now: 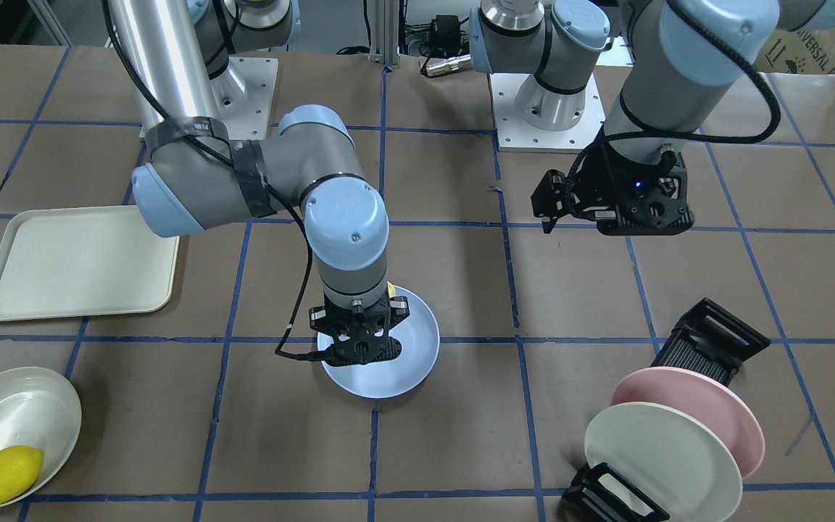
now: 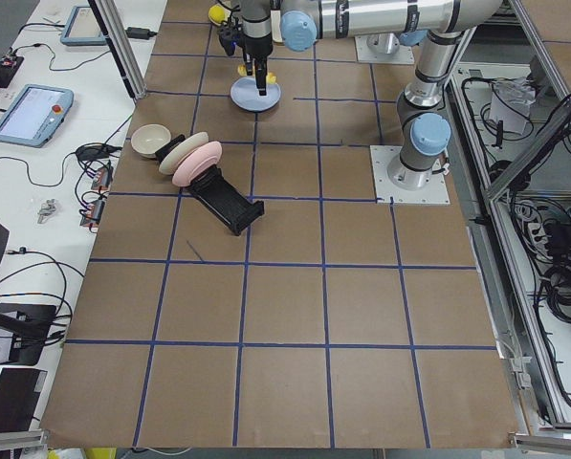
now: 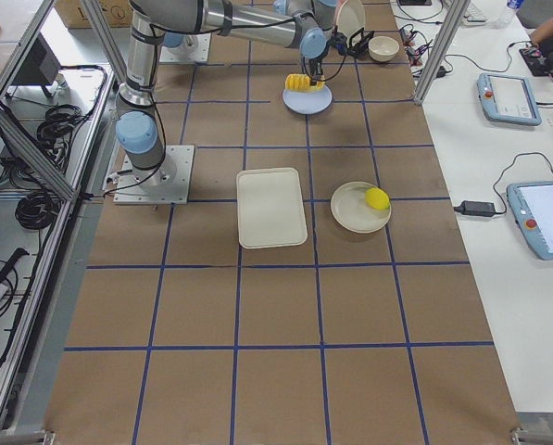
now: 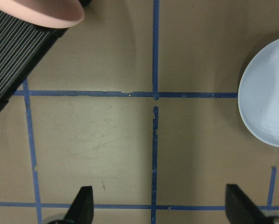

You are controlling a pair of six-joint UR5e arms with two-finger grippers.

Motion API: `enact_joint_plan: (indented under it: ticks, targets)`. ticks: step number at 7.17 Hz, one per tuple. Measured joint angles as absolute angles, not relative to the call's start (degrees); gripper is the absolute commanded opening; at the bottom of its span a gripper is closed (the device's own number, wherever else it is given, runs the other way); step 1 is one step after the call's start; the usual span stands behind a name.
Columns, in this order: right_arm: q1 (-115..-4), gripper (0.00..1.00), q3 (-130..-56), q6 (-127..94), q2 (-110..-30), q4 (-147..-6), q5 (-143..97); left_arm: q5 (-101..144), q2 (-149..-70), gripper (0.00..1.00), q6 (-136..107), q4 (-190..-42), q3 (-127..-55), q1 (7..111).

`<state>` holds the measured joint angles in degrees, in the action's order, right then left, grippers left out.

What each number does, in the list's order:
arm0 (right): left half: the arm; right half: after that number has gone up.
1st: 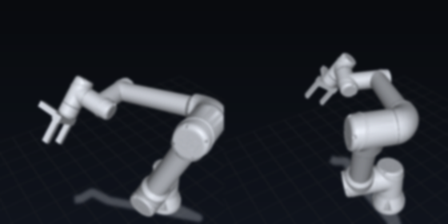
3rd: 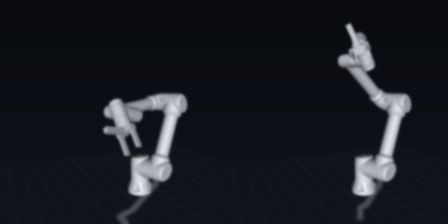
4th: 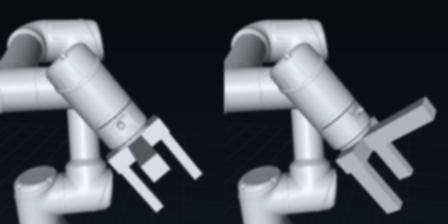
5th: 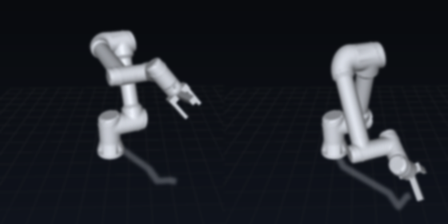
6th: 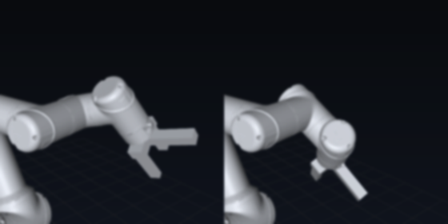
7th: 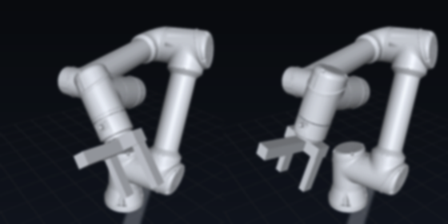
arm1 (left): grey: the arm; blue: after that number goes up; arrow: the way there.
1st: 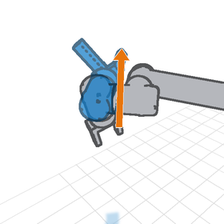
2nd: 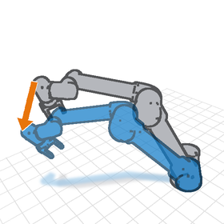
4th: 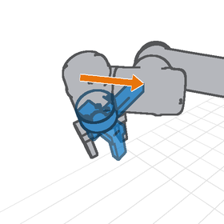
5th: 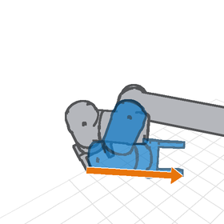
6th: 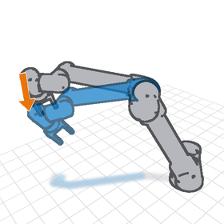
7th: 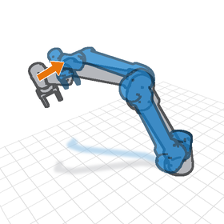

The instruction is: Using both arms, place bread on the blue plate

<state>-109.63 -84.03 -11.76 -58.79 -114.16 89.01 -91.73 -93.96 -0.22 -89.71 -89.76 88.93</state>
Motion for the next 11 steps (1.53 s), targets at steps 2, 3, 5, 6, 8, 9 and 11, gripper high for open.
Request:
enact_joint_plan:
  ticks: [2, 3, 5, 6, 8, 9, 11]
  targets:
    - [-109.55, 1.00, -83.64, -11.71, -57.49, -115.11, 89.18, -92.45, -91.03, 1.00, -0.02, -92.66, -87.95, 88.62]
    - [-109.41, 1.00, -83.33, -11.70, -57.63, -115.19, 89.22, -92.43, -90.35, 1.00, 0.24, -92.81, -87.68, 88.32]
    - [-108.89, 1.00, -83.21, -11.18, -58.55, -115.12, 89.50, -91.56, -91.83, 1.00, 0.35, -91.98, -87.41, 88.18]
    - [-108.16, 1.00, -83.65, -9.99, -59.29, -114.99, 90.33, -90.74, -92.60, 1.00, 0.15, -91.58, -87.17, 88.22]
    - [-104.54, 1.00, -87.59, -2.68, -62.87, -114.90, 91.65, -90.19, -92.37, 1.00, 0.04, -91.38, -86.33, 88.35]
    - [-101.33, 1.00, -91.44, 0.89, -66.36, -114.88, 91.68, -90.24, -91.70, 1.00, 0.01, -91.49, -86.17, 88.55]
    - [-93.79, 1.00, -98.74, 5.61, -75.55, -111.94, 91.73, -90.25, -92.54, 1.00, 0.26, -91.55, -85.91, 88.68]
